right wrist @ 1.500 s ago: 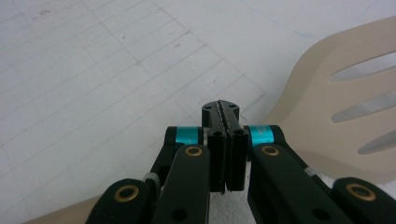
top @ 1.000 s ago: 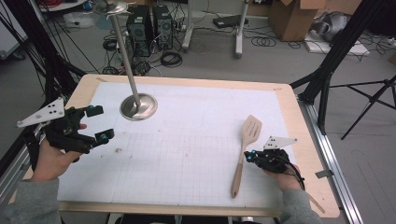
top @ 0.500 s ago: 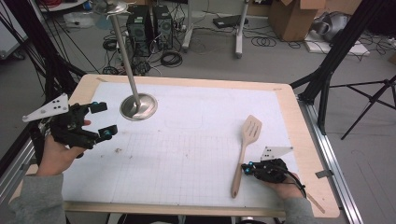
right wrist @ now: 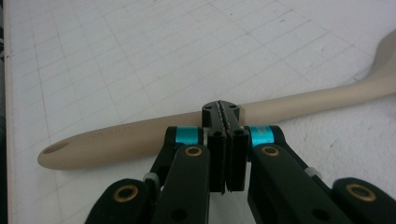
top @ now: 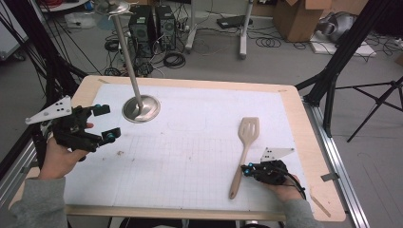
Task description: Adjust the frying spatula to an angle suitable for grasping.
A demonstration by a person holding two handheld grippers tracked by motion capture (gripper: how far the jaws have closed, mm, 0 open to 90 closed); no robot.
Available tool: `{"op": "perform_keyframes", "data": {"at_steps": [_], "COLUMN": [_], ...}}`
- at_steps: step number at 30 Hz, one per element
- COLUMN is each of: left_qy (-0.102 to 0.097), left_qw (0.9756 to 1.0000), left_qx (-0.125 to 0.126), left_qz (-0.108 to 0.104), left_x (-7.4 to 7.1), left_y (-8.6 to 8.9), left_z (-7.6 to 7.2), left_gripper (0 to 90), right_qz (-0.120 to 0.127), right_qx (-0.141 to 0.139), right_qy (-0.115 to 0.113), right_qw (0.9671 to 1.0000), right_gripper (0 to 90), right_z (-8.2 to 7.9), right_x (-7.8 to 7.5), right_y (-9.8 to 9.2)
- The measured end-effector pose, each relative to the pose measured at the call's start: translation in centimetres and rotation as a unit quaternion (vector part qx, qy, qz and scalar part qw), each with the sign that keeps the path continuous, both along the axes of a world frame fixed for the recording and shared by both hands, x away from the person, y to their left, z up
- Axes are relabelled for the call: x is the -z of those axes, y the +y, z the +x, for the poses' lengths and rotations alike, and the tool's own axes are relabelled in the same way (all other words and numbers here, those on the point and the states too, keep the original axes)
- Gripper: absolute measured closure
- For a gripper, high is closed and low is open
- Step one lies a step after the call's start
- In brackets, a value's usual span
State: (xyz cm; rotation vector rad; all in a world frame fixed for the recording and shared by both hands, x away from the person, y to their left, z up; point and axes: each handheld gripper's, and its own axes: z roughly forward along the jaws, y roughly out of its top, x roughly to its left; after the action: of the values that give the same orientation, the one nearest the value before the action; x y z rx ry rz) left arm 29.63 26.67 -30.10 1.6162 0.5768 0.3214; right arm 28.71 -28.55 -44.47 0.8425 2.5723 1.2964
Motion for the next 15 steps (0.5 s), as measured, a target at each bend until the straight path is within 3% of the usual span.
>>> {"op": "perform_keyframes", "data": {"at_steps": [15], "left_qy": [0.0], "left_qw": [0.9999], "left_qx": [-0.013], "left_qz": [0.004], "left_x": [0.1], "left_y": [0.8], "left_z": [-0.8], "left_gripper": [1.8], "right_qz": [-0.004], "right_qx": [0.018], "right_qy": [-0.009], "right_qw": [0.9998], "right_gripper": [89.8], "right_z": [1.2], "right_x": [0.0], "right_y": [2.7]}}
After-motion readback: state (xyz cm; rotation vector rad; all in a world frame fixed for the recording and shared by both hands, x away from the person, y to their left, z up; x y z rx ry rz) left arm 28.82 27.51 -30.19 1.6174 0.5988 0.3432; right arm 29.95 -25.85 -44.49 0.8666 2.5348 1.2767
